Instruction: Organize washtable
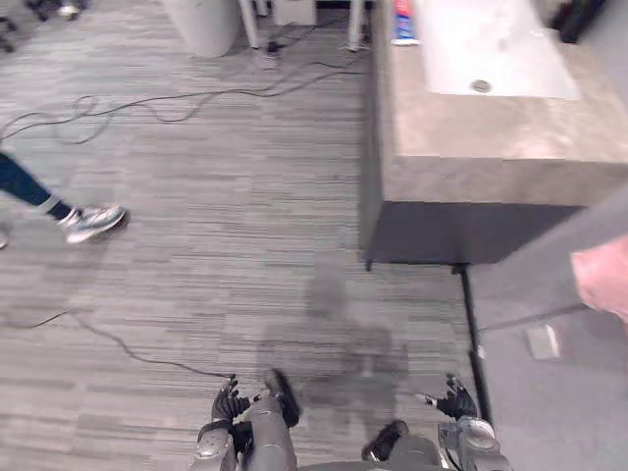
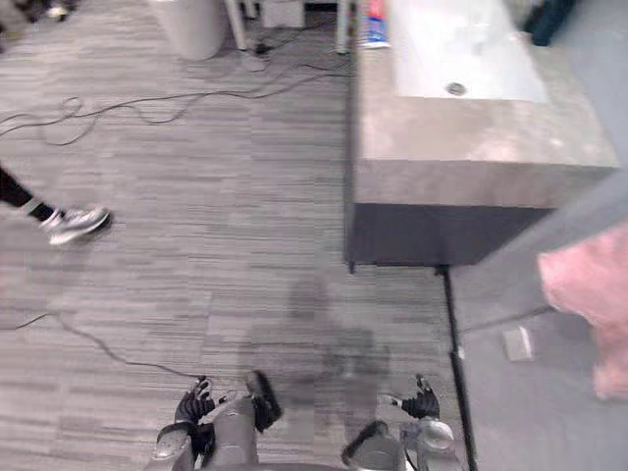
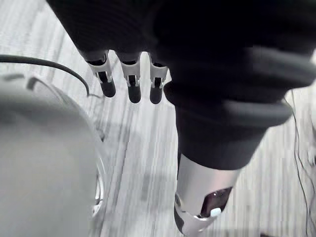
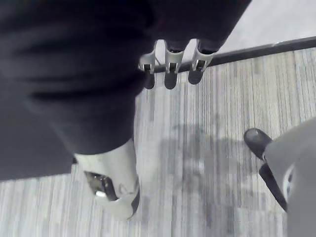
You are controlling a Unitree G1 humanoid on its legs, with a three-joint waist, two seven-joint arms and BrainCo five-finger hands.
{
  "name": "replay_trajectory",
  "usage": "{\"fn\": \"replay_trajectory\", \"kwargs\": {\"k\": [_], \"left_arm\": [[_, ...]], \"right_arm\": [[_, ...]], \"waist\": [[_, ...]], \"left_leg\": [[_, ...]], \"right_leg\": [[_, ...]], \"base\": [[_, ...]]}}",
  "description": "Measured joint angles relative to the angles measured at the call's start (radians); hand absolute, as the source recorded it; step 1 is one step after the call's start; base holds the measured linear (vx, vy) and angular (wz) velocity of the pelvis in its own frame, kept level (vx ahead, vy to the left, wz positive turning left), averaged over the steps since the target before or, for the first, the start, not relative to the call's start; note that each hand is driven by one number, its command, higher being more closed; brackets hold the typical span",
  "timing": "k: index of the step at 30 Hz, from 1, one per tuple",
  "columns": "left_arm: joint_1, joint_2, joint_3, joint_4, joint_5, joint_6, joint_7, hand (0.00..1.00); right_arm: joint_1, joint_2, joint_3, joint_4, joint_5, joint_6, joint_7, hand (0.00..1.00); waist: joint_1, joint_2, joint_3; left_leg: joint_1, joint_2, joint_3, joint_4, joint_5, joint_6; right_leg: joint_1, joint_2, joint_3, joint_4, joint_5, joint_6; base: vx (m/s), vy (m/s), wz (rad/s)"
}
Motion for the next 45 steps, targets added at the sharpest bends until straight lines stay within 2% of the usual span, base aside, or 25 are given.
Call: {"fn": "replay_trajectory", "kwargs": {"k": [1,4,5,6,7,10,14,16,18,21,22,23,24,25,28,32,34,35,36,37,38,39,40,42,45], "left_arm": [[0.005,0.012,0.008,-0.014,-0.007,-0.006,0.004,0.00],[0.003,0.025,0.034,-0.014,-0.008,-0.004,0.004,0.00],[0.011,0.025,0.033,-0.007,-0.011,0.002,0.003,0.00],[0.013,0.029,0.031,-0.007,-0.012,0.003,0.003,0.00],[0.013,0.033,0.029,-0.007,-0.012,0.003,0.003,0.00],[0.027,0.063,0.004,-0.009,-0.006,0.021,0.002,0.00],[0.034,0.060,-0.030,-0.001,-0.009,0.024,0.000,0.00],[0.009,0.063,-0.036,0.008,-0.008,0.023,-0.004,0.00],[0.008,0.063,-0.037,0.010,-0.005,0.022,-0.019,0.00],[0.012,0.060,-0.035,0.032,-0.002,0.023,-0.021,0.00],[0.007,0.049,-0.026,0.032,-0.001,0.024,-0.021,0.00],[0.013,0.044,-0.016,0.032,-0.001,0.025,-0.022,0.00],[0.027,0.024,0.021,0.027,0.000,0.035,-0.033,0.00],[0.031,0.014,0.044,0.018,0.000,0.035,-0.037,0.00],[0.040,0.001,0.046,-0.037,-0.004,0.029,-0.037,0.00],[0.034,-0.021,0.045,-0.106,-0.009,0.013,-0.037,0.00],[0.019,-0.056,0.064,-0.105,-0.010,0.009,-0.034,0.00],[0.007,-0.061,0.074,-0.093,-0.019,0.008,-0.031,0.00],[0.013,-0.055,0.078,-0.098,-0.019,0.007,-0.016,0.00],[0.022,-0.057,0.077,-0.106,-0.019,0.000,-0.016,0.00],[0.026,-0.055,0.086,-0.109,-0.033,-0.006,-0.021,0.00],[0.025,-0.067,0.110,-0.118,-0.042,-0.023,-0.013,0.00],[0.038,-0.093,0.101,-0.111,-0.042,-0.020,-0.012,0.00],[0.028,-0.073,0.094,-0.072,-0.043,-0.014,-0.015,0.00],[0.030,-0.031,0.072,-0.065,-0.035,-0.009,-0.014,0.00]], "right_arm": [[0.003,0.017,0.011,0.010,-0.002,0.002,0.007,0.00],[-0.003,0.031,0.024,0.009,-0.002,0.002,0.011,0.00],[-0.006,0.029,0.033,0.006,-0.001,0.000,0.012,0.00],[-0.011,0.029,0.042,0.007,-0.001,0.002,0.013,0.00],[-0.015,0.029,0.050,0.007,-0.001,0.003,0.014,0.00],[-0.026,0.033,0.080,0.002,0.006,-0.001,0.026,0.00],[-0.036,0.033,0.089,-0.042,0.047,-0.015,0.030,0.00],[-0.036,0.035,0.088,-0.061,0.052,-0.028,0.031,0.00],[-0.032,0.035,0.085,-0.063,0.057,-0.028,0.031,0.00],[-0.011,0.037,0.074,-0.081,0.058,-0.027,0.034,0.00],[-0.012,0.040,0.067,-0.088,0.057,-0.027,0.035,0.00],[-0.011,0.050,0.069,-0.098,0.057,-0.025,0.035,0.00],[0.011,0.058,0.071,-0.143,0.062,-0.025,0.034,0.00],[0.021,0.060,0.073,-0.161,0.062,-0.021,0.036,0.00],[0.058,0.078,0.086,-0.197,0.082,-0.023,0.033,0.00],[0.073,0.103,0.084,-0.212,0.089,-0.024,0.030,0.00],[0.078,0.101,0.078,-0.230,0.089,-0.022,0.030,0.00],[0.081,0.111,0.074,-0.233,0.089,-0.018,0.028,0.00],[0.105,0.124,0.118,-0.272,0.088,-0.016,0.034,0.00],[0.109,0.125,0.137,-0.290,0.087,-0.026,0.033,0.00],[0.122,0.138,0.137,-0.314,0.086,-0.030,0.030,0.00],[0.124,0.142,0.137,-0.309,0.083,-0.031,0.029,0.00],[0.116,0.111,0.133,-0.312,0.075,-0.032,0.032,0.00],[0.115,0.134,0.129,-0.297,0.064,-0.024,0.032,0.00],[0.148,0.154,0.141,-0.295,0.042,-0.022,0.036,0.00]], "waist": [[0.010,-0.023,-0.001],[0.040,-0.029,0.006],[0.054,-0.032,0.004],[0.051,-0.031,0.006],[0.047,-0.033,0.006],[0.015,-0.044,0.030],[-0.007,-0.034,0.073],[-0.026,-0.040,0.082],[-0.040,-0.043,0.081],[-0.055,-0.041,0.074],[-0.051,-0.028,0.071],[-0.049,-0.010,0.069],[-0.053,0.006,0.074],[-0.051,0.007,0.073],[-0.049,0.008,0.073],[-0.011,-0.009,0.063],[0.006,0.026,0.066],[0.007,-0.006,0.071],[0.008,-0.018,0.060],[0.016,-0.011,0.059],[0.033,-0.031,0.057],[0.054,-0.035,0.030],[0.060,0.006,0.005],[0.048,-0.027,0.018],[0.050,-0.059,0.018]], "left_leg": [[-0.040,-0.032,-0.033,0.078,-0.066,0.025],[-0.098,-0.054,-0.085,0.290,-0.236,0.063],[-0.086,-0.098,-0.092,0.329,-0.295,0.085],[-0.073,-0.134,-0.109,0.333,-0.319,0.103],[-0.066,-0.156,-0.123,0.324,-0.326,0.113],[0.061,-0.262,-0.179,0.210,-0.339,0.127],[0.211,-0.313,-0.201,0.100,-0.344,0.129],[0.284,-0.334,-0.252,0.039,-0.345,0.127],[0.347,-0.355,-0.310,-0.015,-0.351,0.116],[0.398,-0.339,-0.382,0.050,-0.403,0.020],[0.384,-0.299,-0.375,0.144,-0.426,-0.022],[0.367,-0.279,-0.360,0.214,-0.427,-0.024],[0.308,-0.245,-0.327,0.431,-0.319,-0.076],[0.276,-0.234,-0.316,0.528,-0.223,-0.093],[0.166,-0.119,-0.245,0.731,-0.263,-0.038],[-0.044,-0.042,-0.303,0.547,-0.314,-0.038],[-0.068,-0.039,-0.448,0.230,-0.219,-0.118],[-0.015,-0.061,-0.385,0.215,-0.151,-0.098],[0.044,-0.055,-0.318,0.176,-0.144,-0.112],[0.036,-0.028,-0.334,0.252,-0.140,-0.115],[-0.033,-0.027,-0.379,0.429,-0.106,-0.112],[-0.059,-0.105,-0.497,0.350,-0.195,-0.130],[-0.037,-0.080,-0.545,0.232,-0.188,-0.115],[0.013,-0.076,-0.440,0.275,-0.250,-0.087],[0.114,-0.082,-0.315,0.267,-0.320,-0.070]], "right_leg": [[0.024,-0.029,0.007,-0.022,0.031,0.013],[0.060,-0.108,0.034,0.073,0.027,0.046],[0.025,-0.201,0.133,0.229,0.021,-0.051],[-0.025,-0.233,0.244,0.357,-0.020,-0.161],[-0.062,-0.227,0.316,0.420,-0.049,-0.184],[-0.240,-0.058,0.604,0.629,-0.226,-0.135],[-0.426,0.087,0.532,0.554,-0.277,-0.131],[-0.481,0.170,0.470,0.241,-0.183,-0.131],[-0.490,0.212,0.490,0.115,-0.064,-0.145],[-0.490,0.253,0.554,0.181,0.019,-0.282],[-0.472,0.275,0.527,0.212,0.008,-0.293],[-0.449,0.281,0.518,0.213,-0.006,-0.291],[-0.393,0.298,0.543,0.207,-0.057,-0.279],[-0.365,0.302,0.577,0.189,-0.062,-0.273],[-0.217,0.301,0.660,0.109,-0.066,-0.266],[-0.151,0.256,0.801,0.069,-0.121,-0.172],[-0.158,0.240,0.870,0.144,-0.192,-0.077],[-0.155,0.209,0.906,0.173,-0.220,-0.033],[-0.158,0.233,0.903,0.174,-0.219,-0.033],[-0.155,0.285,0.898,0.177,-0.196,-0.070],[-0.148,0.312,0.897,0.155,-0.143,-0.140],[-0.152,0.279,0.948,0.136,-0.175,-0.103],[-0.156,0.309,0.988,0.141,-0.207,-0.067],[-0.187,0.269,1.016,0.230,-0.215,-0.056],[-0.270,0.183,0.911,0.415,-0.191,-0.045]], "base": [[0.24,0.392,1.07],[0.27,0.443,0.67],[0.27,0.502,0.56],[0.26,0.466,0.70],[0.26,0.378,0.86],[0.30,0.271,0.78],[0.31,0.182,0.25],[0.37,0.116,0.65],[0.52,0.063,0.85],[0.60,-0.020,0.81],[0.62,-0.071,0.39],[0.80,0.025,-0.16],[0.68,0.072,-0.43],[0.79,0.128,-0.65],[0.56,0.131,-0.66],[0.41,0.257,-0.89],[0.42,0.521,-0.96],[0.37,0.425,-0.81],[0.37,0.344,-1.00],[0.30,0.186,-1.15],[0.18,0.142,-1.59],[0.23,0.242,-2.08],[0.21,0.278,-1.98],[0.21,0.352,-1.54],[0.12,0.231,-1.07]]}}
